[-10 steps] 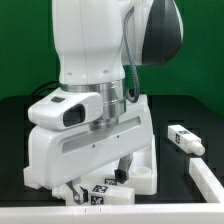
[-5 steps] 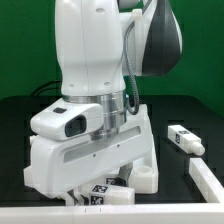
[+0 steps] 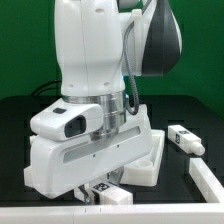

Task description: Assemble desk

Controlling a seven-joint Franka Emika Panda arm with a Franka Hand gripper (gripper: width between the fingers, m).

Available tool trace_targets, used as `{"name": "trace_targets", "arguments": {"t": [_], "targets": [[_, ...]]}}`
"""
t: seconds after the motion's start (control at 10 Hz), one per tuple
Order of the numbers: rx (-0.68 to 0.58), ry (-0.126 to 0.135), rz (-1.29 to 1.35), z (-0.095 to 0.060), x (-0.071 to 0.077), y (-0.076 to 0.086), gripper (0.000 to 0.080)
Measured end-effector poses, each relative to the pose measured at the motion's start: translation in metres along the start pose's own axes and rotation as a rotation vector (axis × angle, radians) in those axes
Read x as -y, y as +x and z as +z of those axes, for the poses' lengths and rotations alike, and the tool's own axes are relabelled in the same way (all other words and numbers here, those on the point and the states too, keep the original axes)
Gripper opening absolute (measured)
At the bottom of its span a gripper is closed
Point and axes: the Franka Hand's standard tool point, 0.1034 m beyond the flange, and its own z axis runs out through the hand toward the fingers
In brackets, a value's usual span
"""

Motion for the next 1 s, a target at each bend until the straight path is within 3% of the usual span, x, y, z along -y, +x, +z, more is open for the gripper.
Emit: {"name": "trace_targets", "arguments": {"t": [0.2,0.3,0.4,0.5,0.6,0.9,1.0], "targets": [[0.044,0.055,-0.072,-0.016,-0.010,-0.005,0.0265],[0.048,0.056,-0.072,-0.027,-0.014,-0.006,0.0265],[0.035,0.029,-0.025,-0.046,-0.020,-0.011,0.0265],[0.014,-0.012,0.116,-0.066,-0.015,-0.023,0.0265],[0.021,-0.008,0.187,-0.067,0.003,-0.035,0.0265],[0.024,-0.002,0.150,-0.061,0.002,-0.034,0.0265],[0.007,-0.007,0.184,-0.062,0.000,-0.042,0.0266]]}}
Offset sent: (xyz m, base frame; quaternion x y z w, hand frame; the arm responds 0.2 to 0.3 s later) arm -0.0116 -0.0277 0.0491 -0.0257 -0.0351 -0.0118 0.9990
